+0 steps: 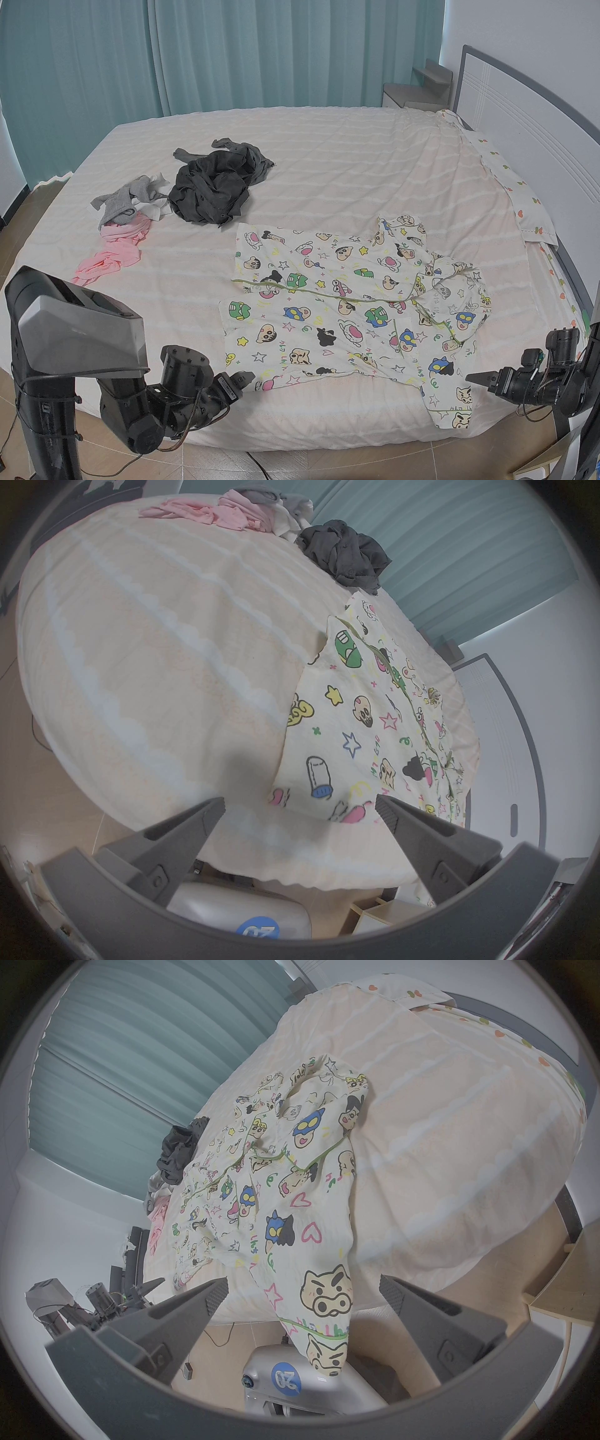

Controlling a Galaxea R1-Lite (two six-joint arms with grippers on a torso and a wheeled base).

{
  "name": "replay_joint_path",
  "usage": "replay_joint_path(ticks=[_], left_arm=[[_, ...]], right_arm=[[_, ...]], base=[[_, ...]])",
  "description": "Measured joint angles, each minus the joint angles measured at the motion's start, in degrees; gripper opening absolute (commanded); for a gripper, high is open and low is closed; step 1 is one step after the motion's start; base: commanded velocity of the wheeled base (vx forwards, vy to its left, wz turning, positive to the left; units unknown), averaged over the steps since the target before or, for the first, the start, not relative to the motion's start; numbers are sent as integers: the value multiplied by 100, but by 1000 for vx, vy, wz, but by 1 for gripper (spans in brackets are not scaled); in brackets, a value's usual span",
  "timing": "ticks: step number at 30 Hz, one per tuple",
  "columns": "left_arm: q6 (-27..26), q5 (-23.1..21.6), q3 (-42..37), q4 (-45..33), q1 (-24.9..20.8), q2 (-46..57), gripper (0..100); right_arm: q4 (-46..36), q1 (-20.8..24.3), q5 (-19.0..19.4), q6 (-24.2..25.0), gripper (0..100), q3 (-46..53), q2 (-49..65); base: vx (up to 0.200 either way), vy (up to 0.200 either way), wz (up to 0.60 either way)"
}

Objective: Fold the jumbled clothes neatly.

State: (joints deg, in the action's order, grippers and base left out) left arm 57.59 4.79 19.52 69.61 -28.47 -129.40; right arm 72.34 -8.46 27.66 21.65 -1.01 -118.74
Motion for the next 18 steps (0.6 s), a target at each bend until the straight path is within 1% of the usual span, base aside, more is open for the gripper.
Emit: replay_joint_path(ticks=[6,9,16,17,18], left_arm=[[-55,90,724,-872,18,-148,100],[-55,106,1013,-1189,16,-150,100],[-57,108,1292,-1285,-4,-84,100],[-57,111,1301,-1309,-6,-67,0],[-57,111,1308,-1367,-11,-50,0]], right_arm=[[5,22,12,161,100,0,27],[5,26,34,205,100,0,38],[5,30,55,224,100,0,52],[6,30,55,224,100,0,51],[5,30,55,227,100,0,52]], base=[[0,0,0],[0,0,0],[0,0,0],[0,0,0],[0,0,0]])
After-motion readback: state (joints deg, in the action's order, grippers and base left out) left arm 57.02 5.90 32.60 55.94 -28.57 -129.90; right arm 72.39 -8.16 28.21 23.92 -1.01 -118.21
